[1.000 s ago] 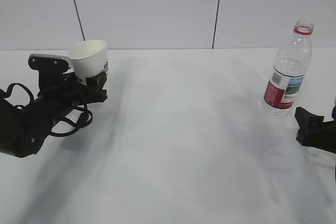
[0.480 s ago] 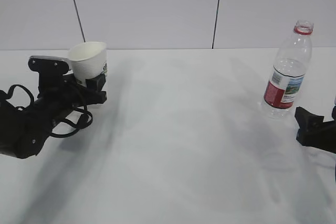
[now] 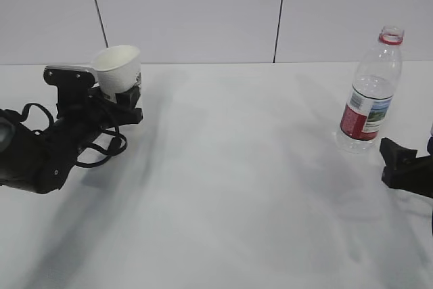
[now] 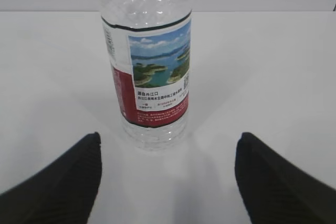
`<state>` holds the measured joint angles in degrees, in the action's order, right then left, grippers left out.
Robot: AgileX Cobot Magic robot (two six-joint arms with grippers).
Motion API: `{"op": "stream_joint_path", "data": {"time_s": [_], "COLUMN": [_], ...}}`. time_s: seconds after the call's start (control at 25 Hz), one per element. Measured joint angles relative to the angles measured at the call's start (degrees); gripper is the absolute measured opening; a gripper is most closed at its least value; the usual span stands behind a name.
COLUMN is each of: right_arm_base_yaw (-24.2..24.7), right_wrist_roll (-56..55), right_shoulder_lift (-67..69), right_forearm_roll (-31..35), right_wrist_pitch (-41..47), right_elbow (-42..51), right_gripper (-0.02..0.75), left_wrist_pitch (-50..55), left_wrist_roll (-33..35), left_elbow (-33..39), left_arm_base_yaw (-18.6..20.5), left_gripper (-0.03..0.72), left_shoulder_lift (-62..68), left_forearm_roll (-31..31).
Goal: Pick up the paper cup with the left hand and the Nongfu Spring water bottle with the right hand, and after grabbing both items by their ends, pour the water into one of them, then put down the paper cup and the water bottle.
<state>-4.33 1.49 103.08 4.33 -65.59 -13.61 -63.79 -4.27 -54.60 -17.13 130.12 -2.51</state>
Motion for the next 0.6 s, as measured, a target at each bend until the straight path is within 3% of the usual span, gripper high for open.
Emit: {"op": "stream_joint_path", "data": {"time_s": [0.6], "right_arm_base_yaw": [0.00], "right_wrist_roll": [0.12], "right_shoulder_lift": [0.00], "right_forearm_roll": [0.00], "right_wrist_pitch": [0.00], "right_elbow": [0.00], "right_gripper": [0.593], "left_wrist_pitch": [-0.13], "left_wrist_roll": [0.00], "left_elbow": [-1.08], "left_arm_base_yaw": [0.00], "left_gripper": [0.468], "left_shoulder_lift": [3.35], "left_forearm_roll": [-0.13]}}
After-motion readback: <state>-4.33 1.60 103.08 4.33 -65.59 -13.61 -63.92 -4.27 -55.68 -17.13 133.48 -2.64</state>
